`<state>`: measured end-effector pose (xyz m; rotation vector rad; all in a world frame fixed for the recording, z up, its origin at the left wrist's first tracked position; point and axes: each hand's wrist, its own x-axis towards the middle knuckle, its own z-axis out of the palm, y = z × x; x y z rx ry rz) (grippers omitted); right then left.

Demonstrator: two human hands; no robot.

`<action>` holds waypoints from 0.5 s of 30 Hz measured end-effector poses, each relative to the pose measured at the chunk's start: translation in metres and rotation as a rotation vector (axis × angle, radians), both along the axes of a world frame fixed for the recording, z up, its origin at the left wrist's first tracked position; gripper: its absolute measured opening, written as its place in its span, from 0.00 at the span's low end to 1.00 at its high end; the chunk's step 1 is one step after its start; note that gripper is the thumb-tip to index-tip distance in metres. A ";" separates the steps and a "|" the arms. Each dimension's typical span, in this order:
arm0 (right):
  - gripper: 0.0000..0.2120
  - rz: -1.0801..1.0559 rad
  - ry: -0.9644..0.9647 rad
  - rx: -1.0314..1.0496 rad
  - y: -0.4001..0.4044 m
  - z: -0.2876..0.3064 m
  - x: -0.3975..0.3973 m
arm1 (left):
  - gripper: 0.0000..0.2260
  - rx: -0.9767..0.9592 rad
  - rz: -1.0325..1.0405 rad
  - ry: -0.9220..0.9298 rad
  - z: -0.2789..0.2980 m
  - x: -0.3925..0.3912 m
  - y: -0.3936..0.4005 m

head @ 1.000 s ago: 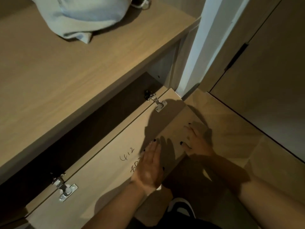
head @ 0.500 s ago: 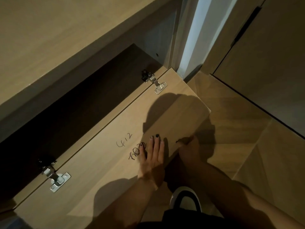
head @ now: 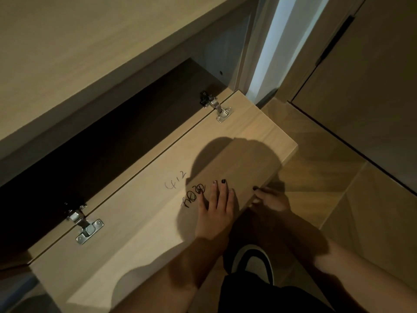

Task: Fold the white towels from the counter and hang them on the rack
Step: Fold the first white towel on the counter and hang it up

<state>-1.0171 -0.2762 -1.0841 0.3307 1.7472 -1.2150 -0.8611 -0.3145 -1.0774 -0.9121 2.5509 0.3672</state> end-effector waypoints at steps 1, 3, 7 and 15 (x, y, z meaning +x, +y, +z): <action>0.04 0.032 0.004 -0.021 0.003 0.007 -0.003 | 0.43 0.001 0.007 0.037 0.007 0.001 0.002; 0.03 0.084 0.007 -0.071 0.009 0.024 -0.008 | 0.45 -0.003 0.005 0.076 0.025 0.004 0.002; 0.09 0.118 0.038 -0.090 0.010 0.064 -0.008 | 0.44 0.116 -0.052 -0.005 0.069 0.009 -0.006; 0.10 0.187 0.093 -0.087 -0.029 0.145 -0.009 | 0.34 0.123 -0.066 0.191 0.162 0.030 -0.034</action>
